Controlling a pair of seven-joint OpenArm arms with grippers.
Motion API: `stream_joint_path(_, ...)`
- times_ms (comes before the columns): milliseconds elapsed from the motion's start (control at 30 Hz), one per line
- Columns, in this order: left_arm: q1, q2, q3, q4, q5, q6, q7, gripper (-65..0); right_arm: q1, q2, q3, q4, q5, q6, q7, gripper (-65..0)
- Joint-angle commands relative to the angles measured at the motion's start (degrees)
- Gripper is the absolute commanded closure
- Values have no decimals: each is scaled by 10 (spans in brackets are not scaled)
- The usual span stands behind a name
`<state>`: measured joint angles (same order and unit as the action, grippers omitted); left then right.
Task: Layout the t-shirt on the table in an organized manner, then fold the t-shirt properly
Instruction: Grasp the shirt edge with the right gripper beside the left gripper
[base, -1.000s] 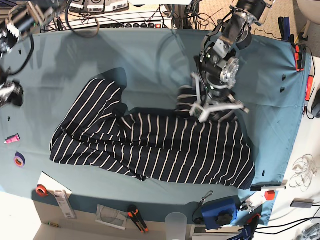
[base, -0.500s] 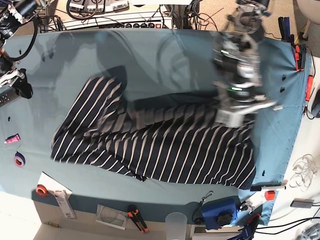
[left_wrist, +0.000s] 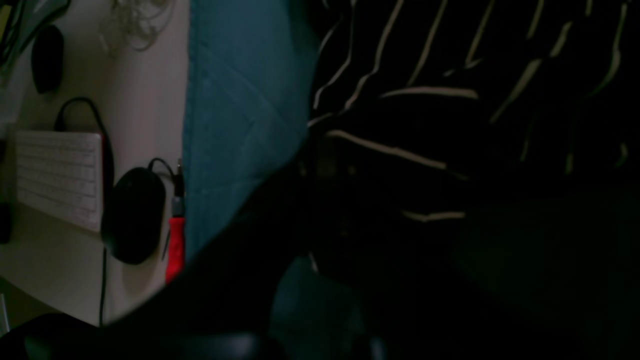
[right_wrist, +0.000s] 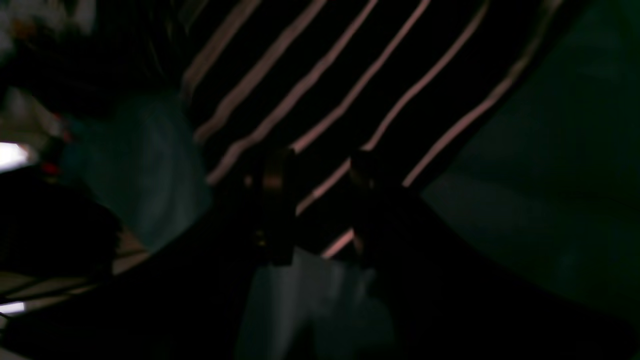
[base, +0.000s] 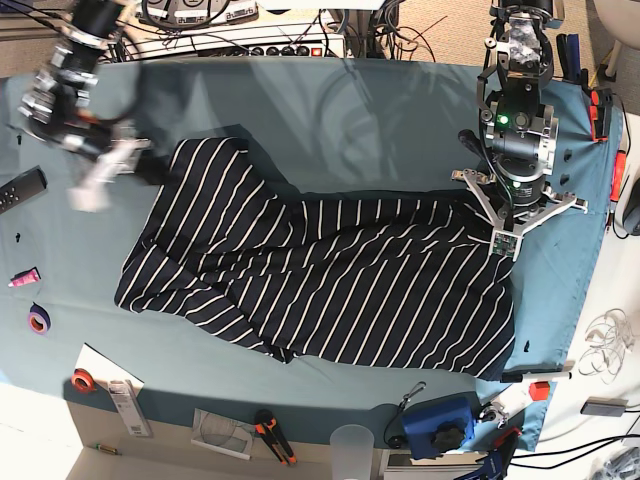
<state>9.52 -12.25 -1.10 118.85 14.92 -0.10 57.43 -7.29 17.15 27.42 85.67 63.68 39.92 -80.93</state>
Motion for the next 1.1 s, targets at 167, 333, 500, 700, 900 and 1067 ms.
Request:
stream_joint_path(167,-6,-3,-2,10,4,1,-9,0,5,11,-39,10,-90,1,9,-182)
stream_joint_path(333,-6,-3,-2,10,4,1,-14,0,5,11,-65,10,-111,-3,23,-182)
stream_joint_path(500,-6,-3,-2,10,4,1,-26,0,5,11,-116,10,-113,-5,29,-182)
stream_joint_path(700,-6,-3,-2,10,4,1,-25,0,12,6,-160,10,-132,-5,46,0)
stream_joint_path(900,-6,-3,-2,10,-10,1,-25,0,44,2,-155,48,-155,-5,77,0)
stream_joint_path(1067,-6,-3,-2,10,-17,1,-24,0,75,2,-112,159,-156,-5,86,0)
